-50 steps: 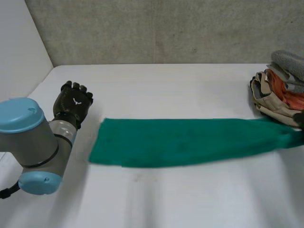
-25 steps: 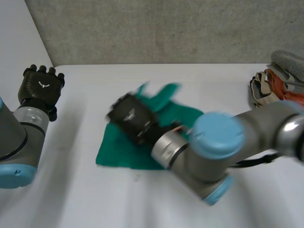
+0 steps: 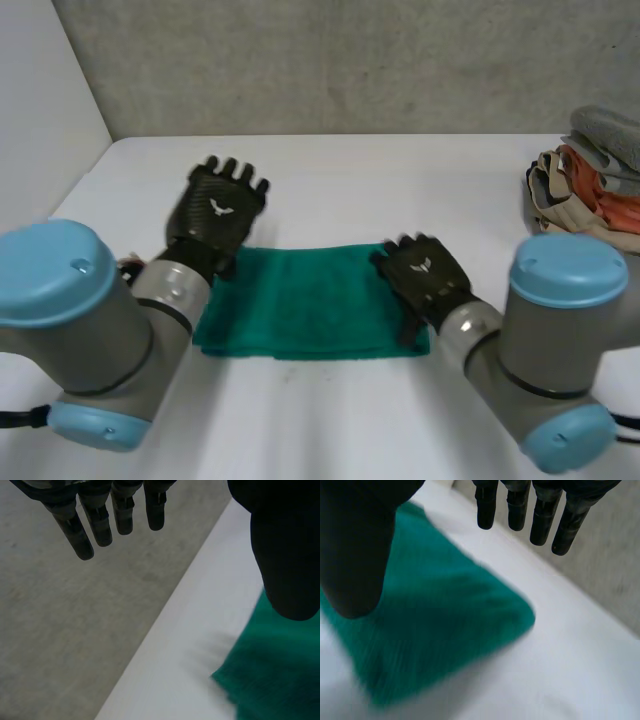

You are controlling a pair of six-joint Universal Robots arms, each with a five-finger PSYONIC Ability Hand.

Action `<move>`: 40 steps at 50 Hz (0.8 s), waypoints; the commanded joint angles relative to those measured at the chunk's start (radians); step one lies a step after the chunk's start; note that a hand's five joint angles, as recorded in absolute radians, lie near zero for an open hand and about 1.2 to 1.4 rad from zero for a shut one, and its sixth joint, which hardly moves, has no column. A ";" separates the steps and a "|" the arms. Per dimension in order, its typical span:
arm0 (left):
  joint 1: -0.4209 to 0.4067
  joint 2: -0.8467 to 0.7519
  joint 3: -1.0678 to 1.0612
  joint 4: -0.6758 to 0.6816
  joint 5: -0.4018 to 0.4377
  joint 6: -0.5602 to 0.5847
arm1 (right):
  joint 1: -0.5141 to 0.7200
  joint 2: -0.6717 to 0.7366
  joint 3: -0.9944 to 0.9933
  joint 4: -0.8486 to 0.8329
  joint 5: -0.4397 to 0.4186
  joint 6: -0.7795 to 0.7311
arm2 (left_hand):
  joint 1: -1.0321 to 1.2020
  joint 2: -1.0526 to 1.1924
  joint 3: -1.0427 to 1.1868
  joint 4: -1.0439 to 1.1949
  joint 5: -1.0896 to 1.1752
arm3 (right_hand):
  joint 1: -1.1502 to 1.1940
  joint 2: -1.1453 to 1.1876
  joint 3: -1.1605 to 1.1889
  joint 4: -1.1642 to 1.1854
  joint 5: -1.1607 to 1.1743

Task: Fold the laundry.

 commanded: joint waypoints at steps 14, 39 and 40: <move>0.047 0.019 -0.013 -0.010 -0.007 -0.003 | -0.118 -0.030 -0.008 -0.040 -0.009 -0.157 | -0.023 -0.025 -0.032 -0.028 -0.047 | 1.201 1.171 1.183 1.163 1.161; 0.104 0.053 -0.097 -0.011 -0.001 -0.006 | -0.012 0.104 0.020 -0.029 0.004 0.009 | -0.023 -0.025 -0.032 -0.028 -0.047 | 1.201 1.171 1.183 1.163 1.161; 0.103 0.053 -0.097 -0.011 -0.001 -0.006 | -0.027 0.099 0.024 -0.052 0.026 -0.003 | -0.023 -0.025 -0.032 -0.028 -0.047 | 1.201 1.171 1.183 1.163 1.161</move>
